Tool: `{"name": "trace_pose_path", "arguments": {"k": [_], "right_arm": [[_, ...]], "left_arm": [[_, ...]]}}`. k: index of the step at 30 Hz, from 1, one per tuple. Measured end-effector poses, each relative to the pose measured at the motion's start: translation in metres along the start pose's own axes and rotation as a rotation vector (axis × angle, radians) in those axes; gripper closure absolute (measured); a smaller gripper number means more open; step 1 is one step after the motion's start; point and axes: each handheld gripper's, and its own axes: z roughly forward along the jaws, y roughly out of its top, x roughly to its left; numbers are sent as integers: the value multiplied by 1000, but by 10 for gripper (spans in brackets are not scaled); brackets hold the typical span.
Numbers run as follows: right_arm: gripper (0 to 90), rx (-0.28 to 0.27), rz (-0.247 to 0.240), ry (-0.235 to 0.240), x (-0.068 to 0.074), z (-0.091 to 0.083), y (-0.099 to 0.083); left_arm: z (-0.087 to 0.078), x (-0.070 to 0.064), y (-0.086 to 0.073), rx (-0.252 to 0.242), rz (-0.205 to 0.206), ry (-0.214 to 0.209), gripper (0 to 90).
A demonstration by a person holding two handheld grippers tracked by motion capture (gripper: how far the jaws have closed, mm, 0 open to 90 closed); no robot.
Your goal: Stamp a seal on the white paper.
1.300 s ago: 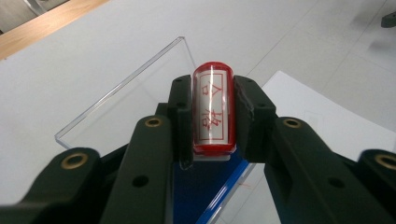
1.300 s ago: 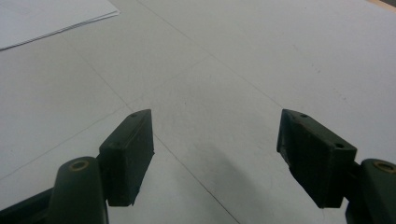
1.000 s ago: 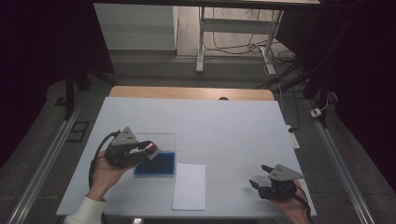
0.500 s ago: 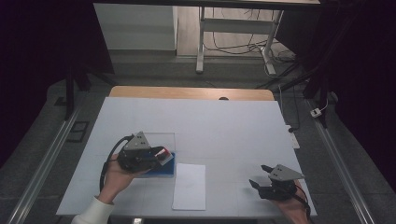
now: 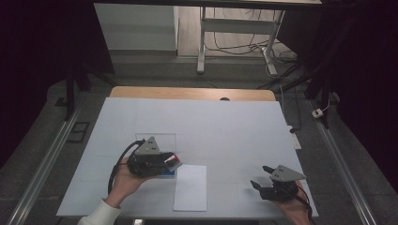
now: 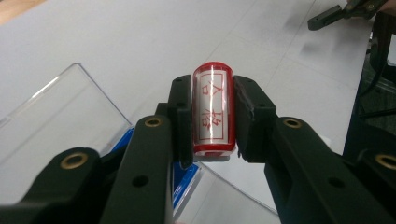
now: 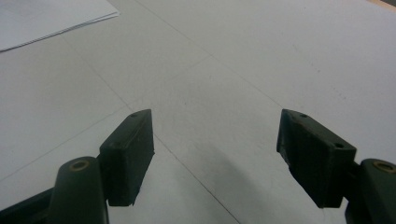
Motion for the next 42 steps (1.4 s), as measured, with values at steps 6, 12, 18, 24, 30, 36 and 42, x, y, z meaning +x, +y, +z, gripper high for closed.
{"name": "trace_pose_path", "arguments": {"k": [6,12,18,24,30,36,42], "right_arm": [[271,3,0,3,0,1,0],[271,6,-1,6,1,1,-1],[271,8,-1,5,0,2,-1],[271,10,-2,6,0,2,-1],[272,15,-6,5,1,2,-1],[273,18,-5,6,1,3,-1],[273,20,-8,-2,1,2,-1]], "left_arm": [[8,-5,1,11,9,-13,699],[18,-10,1,27,24,-33,699],[25,-14,1,38,30,-44,699],[30,-16,1,47,35,-54,699],[36,-19,1,59,34,-53,699],[42,-21,1,69,33,-55,699],[48,-21,0,87,34,-55,699]]}}
